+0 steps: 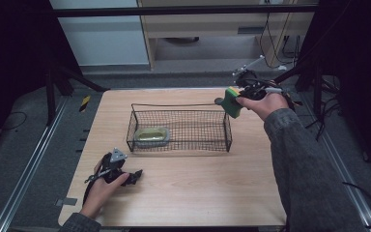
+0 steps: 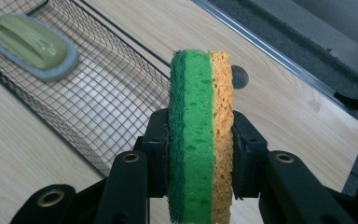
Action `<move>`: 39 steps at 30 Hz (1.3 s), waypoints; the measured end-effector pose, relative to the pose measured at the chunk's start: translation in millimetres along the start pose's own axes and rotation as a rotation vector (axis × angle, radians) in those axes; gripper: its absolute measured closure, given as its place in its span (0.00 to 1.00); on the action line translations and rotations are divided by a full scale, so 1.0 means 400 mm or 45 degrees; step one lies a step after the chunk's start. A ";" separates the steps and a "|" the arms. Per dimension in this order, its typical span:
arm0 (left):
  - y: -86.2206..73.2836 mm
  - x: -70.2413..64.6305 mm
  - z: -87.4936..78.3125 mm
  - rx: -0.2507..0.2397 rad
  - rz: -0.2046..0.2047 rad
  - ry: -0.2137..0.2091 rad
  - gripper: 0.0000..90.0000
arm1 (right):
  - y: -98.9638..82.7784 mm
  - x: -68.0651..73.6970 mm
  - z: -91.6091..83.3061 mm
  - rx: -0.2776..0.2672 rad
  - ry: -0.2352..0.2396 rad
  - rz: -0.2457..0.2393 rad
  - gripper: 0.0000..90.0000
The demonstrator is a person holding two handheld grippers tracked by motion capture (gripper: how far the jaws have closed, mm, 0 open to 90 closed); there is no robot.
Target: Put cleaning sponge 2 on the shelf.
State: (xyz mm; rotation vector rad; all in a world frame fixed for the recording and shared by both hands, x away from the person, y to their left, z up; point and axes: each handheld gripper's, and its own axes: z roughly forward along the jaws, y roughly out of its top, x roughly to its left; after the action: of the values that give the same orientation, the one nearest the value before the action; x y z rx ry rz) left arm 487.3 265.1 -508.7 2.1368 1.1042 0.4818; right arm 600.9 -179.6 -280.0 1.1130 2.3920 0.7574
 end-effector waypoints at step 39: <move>0.001 0.001 0.001 0.001 0.007 -0.002 0.00 | -0.025 0.012 0.226 0.107 0.117 -0.013 0.72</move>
State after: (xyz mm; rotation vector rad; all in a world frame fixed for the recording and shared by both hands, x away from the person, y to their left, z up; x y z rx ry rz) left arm 487.8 265.0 -508.7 2.1413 1.0983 0.4824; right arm 641.9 -153.6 -356.9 1.1206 2.5255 0.7256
